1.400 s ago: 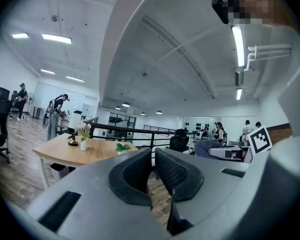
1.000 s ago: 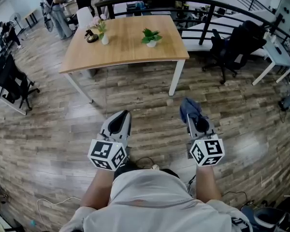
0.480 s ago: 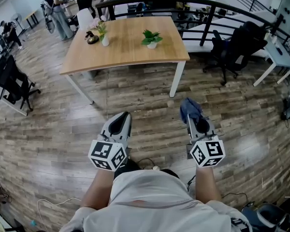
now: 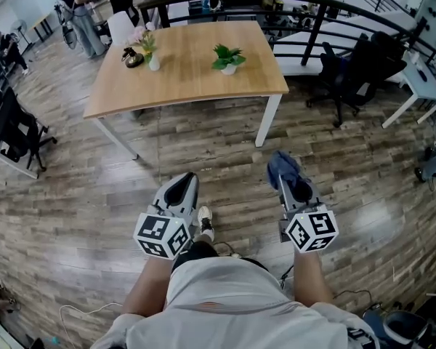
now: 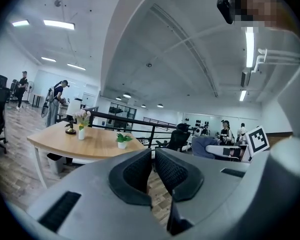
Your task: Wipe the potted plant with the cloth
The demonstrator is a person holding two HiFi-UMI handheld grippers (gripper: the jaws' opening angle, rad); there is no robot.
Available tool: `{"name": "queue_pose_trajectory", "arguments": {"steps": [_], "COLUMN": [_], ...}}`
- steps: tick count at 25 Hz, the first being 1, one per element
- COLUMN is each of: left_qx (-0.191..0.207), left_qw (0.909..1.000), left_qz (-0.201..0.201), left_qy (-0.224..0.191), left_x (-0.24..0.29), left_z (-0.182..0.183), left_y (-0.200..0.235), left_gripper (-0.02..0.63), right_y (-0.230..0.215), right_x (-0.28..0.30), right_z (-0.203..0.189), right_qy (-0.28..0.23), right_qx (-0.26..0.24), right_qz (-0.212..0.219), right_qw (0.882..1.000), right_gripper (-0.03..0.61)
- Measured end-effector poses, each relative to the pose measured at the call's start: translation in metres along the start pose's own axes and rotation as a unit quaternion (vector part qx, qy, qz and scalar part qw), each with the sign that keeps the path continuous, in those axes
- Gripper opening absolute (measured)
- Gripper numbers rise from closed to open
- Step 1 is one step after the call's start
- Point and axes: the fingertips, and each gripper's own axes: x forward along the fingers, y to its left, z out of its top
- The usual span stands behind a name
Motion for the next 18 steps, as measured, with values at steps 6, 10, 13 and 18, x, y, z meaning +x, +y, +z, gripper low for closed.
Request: {"name": "queue_pose_trajectory", "arguments": {"steps": [6,10,13,18], "left_qx": [-0.016,-0.019,-0.022,-0.021], "left_qw": [0.9996,0.9993,0.9989,0.9980], "left_qz": [-0.021,-0.032,-0.041,-0.059], "left_qy": [-0.003,-0.003,0.002,0.006], "left_x": [0.068,0.108,0.135,0.168], "left_z": [0.021,0.044,0.058,0.073], "left_y": [0.050,0.091,0.124,0.173], "left_gripper": [0.031,0.031,0.031,0.031], "right_y": [-0.022,-0.025,-0.020,-0.012], "right_x": [0.071,0.127,0.170,0.230], "right_z": [0.021,0.039,0.049,0.056], "right_qy": [0.011,0.015,0.021,0.020], "right_qx": [-0.013,-0.021,-0.023,-0.022], "right_qz": [-0.018,-0.022,-0.022,-0.032], "right_qw": [1.000,0.999,0.999,0.999], "right_gripper": [0.152,0.153,0.152,0.152]}}
